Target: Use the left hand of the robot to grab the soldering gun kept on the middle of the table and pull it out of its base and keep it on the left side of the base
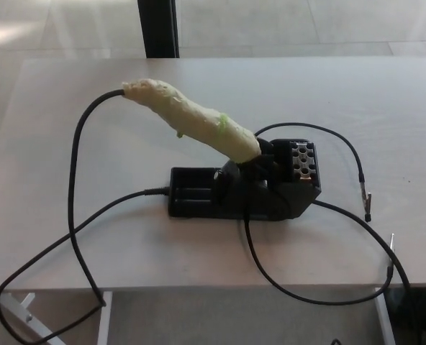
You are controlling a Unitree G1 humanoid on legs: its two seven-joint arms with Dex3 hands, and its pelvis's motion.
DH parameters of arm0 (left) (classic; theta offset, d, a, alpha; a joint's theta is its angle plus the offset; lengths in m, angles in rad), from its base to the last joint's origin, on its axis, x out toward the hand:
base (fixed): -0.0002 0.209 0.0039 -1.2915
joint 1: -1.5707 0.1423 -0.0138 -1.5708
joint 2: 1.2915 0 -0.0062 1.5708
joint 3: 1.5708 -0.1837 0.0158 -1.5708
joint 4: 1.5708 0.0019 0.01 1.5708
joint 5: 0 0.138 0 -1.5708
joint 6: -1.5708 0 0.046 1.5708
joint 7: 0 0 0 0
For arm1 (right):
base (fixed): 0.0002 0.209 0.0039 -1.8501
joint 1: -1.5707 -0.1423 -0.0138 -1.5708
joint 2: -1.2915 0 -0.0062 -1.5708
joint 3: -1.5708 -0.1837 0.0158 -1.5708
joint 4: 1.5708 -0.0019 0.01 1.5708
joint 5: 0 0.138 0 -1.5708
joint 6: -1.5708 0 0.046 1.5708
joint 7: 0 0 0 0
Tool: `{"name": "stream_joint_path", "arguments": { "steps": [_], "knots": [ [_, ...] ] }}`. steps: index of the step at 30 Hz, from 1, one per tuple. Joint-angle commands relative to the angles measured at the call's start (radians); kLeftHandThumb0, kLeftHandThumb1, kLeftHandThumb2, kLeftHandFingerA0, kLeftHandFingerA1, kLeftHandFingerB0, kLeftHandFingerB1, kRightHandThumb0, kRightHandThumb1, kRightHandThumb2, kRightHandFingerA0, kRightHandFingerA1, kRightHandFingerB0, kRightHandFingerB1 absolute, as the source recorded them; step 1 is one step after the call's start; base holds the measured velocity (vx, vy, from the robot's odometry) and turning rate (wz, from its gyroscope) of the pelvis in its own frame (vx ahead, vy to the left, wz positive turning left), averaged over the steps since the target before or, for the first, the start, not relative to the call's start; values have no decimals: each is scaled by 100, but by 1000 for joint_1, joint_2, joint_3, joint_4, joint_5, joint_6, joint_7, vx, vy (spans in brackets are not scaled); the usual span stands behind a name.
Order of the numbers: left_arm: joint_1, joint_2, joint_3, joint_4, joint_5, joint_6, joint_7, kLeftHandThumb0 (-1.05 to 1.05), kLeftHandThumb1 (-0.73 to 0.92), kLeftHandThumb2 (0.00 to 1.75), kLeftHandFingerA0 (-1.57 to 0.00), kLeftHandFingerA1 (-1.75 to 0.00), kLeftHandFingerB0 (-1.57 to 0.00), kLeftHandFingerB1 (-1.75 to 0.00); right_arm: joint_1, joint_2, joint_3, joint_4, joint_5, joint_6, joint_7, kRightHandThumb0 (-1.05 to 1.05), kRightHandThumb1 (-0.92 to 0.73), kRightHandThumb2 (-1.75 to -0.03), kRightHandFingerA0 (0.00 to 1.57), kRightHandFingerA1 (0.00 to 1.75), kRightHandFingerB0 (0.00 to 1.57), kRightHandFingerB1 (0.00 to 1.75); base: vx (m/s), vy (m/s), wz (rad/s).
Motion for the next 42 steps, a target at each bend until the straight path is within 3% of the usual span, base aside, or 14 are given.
{"name": "stream_joint_path", "arguments": {
  "steps": [1,17,18,19,25,26,27,29,34,35,36,37,41,42],
  "knots": [
    [-538,65,-292,-78,223,168,-83,-44,70,59,-47,-63,-37,-46,6,-37,-3,20,26,-13,18,-55,-49,-82,24,59,16,43,0,0,0],
    [-692,-110,-682,-162,387,52,-145,-62,80,64,-54,-60,-43,-48,-4,-46,-3,16,25,-13,21,-55,-48,-82,28,61,18,44,0,0,0],
    [-701,-126,-701,-172,384,76,-159,-69,81,65,-52,-60,-44,-47,-4,-47,0,16,22,-16,20,-51,-63,-59,30,59,24,33,0,0,0],
    [-699,-142,-711,-183,378,83,-156,-72,81,64,-52,-60,-45,-47,-7,-50,0,13,22,-12,21,-55,-49,-82,26,60,18,44,0,0,0],
    [-642,-210,-822,-281,403,100,-182,-71,86,65,-49,-58,-43,-43,-15,-53,10,10,19,-12,23,-57,-48,-83,29,62,18,45,0,0,0],
    [-620,-229,-829,-299,393,126,-187,-71,84,65,-55,-59,-43,-44,-18,-52,10,18,20,-15,23,-52,-63,-59,29,58,25,33,0,0,0],
    [-603,-236,-846,-321,400,134,-200,-71,85,65,-59,-60,-43,-44,-18,-51,9,18,23,-15,27,-52,-63,-59,30,59,25,33,0,0,0],
    [-565,-262,-894,-351,424,131,-213,-69,84,64,-57,-61,-45,-46,-22,-51,9,17,27,-9,24,-57,-48,-83,29,63,19,45,0,0,0],
    [-503,-276,-963,-402,479,122,-244,-70,84,65,-42,-57,-39,-46,-24,-58,16,12,26,-9,35,-52,-65,-60,34,61,26,32,0,0,0],
    [-492,-278,-966,-401,483,108,-239,-70,84,65,-41,-58,-38,-47,-26,-58,18,14,24,-8,29,-55,-50,-83,30,62,19,44,0,0,0],
    [-478,-272,-978,-401,492,80,-243,-72,87,66,-42,-55,-40,-45,-27,-57,17,13,26,-6,28,-50,-64,-59,31,59,27,33,0,0,0],
    [-469,-270,-983,-405,496,74,-253,-71,86,66,-42,-53,-43,-44,-29,-58,21,17,23,-7,26,-54,-50,-82,27,60,21,45,0,0,0],
    [-446,-262,-990,-404,524,43,-251,-72,86,66,-41,-59,-40,-45,-30,-59,24,14,24,-1,20,-50,-64,-60,29,57,28,32,0,0,0],
    [-444,-254,-997,-409,537,40,-268,-73,87,66,-41,-60,-40,-44,-28,-57,24,11,25,-4,19,-53,-51,-82,28,61,23,45,0,0,0]
  ]
}}
